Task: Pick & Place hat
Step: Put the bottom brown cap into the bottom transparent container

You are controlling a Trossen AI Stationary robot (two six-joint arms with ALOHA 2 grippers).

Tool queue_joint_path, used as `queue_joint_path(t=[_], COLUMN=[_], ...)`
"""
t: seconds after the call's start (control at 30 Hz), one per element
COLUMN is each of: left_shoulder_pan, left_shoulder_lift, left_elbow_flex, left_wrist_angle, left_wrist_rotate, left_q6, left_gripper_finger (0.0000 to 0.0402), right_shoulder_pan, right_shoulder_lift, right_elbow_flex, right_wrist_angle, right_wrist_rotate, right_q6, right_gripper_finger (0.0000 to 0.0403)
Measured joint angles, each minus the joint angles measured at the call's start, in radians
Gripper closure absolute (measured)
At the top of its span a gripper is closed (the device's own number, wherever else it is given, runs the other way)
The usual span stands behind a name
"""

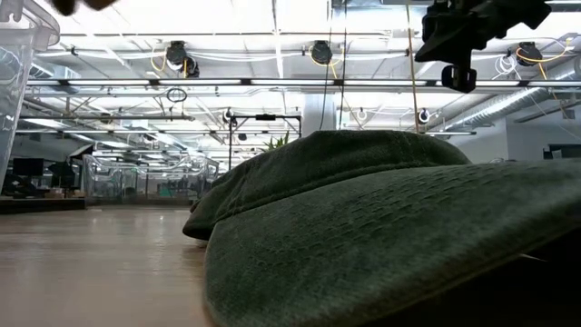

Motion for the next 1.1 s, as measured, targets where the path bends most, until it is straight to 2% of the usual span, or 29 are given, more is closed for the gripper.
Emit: queue_joint_path(t=[0.3, 0.43, 0.67, 0.9, 1.1], left_shoulder_pan=[-0.157, -0.208, -0.298, -0.331, -0.331], left_shoulder_lift=[-0.099, -0.102, -0.099, -0.1, -0.1], left_elbow_flex=[-0.283, -0.402, -0.569, -0.644, -0.652], left_wrist_angle=[-0.001, 0.003, 0.076, 0.265, 0.317], left_wrist_rotate=[0.126, 0.222, 0.239, 0.246, 0.248], left_q6=[-0.215, -0.331, -0.467, -0.448, -0.459], left_gripper_finger=[0.0397, 0.039, 0.0376, 0.0371, 0.0369], right_shoulder_pan=[0.0, 0.0, 0.0, 0.0, 0.0], right_shoulder_lift=[0.0, 0.003, 0.014, 0.018, 0.018], right_elbow_flex=[0.0, 0.0, 0.0, 0.0, 0.0], right_wrist_angle=[0.021, 0.061, 0.099, 0.098, 0.098], right_wrist_rotate=[0.153, 0.214, 0.232, 0.231, 0.23], right_q6=[0.006, 0.032, 0.048, 0.056, 0.044], right_gripper_finger=[0.0399, 0.0399, 0.0399, 0.0399, 0.0399])
